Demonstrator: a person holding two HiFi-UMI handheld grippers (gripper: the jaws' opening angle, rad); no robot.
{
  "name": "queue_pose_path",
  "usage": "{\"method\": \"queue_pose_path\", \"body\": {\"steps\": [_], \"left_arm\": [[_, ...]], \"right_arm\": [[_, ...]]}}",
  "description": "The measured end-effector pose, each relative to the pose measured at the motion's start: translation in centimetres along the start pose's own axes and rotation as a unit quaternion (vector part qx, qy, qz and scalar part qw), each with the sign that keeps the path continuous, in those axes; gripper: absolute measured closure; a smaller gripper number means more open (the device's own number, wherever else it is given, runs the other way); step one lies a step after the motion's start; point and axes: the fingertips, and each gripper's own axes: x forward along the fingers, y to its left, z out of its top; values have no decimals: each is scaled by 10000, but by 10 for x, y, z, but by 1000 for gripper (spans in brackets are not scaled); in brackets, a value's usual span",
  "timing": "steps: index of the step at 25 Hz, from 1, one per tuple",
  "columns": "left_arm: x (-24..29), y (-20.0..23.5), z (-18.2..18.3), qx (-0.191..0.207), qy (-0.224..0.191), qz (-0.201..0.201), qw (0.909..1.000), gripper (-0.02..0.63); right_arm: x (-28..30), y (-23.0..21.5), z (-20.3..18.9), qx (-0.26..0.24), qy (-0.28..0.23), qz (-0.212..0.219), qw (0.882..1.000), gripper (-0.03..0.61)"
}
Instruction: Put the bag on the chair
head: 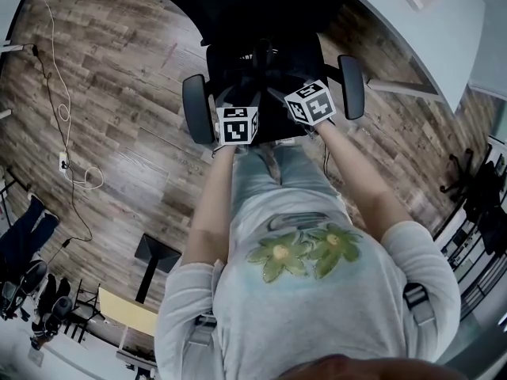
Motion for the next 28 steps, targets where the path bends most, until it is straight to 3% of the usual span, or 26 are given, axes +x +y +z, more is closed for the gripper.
{"method": "queue_pose_path", "body": {"steps": [8,16,20,28], "left_arm": [[-38,-3,29,-81,-602,202,9979,345],[-84,-30,44,-62,-984,123,9950,472],[-108,-49,51,68,-1140,44,9934,549],[-139,-77,54,468,-1304,99,9903,581]], "right_arm": [[-34,11,21,16,-634,111,9979,361],[-77,33,32,72,-1300,216,9913,459],[-102,45,34,124,-1622,243,9864,543],[-140,69,29,-449,-1808,129,9824,569]]}}
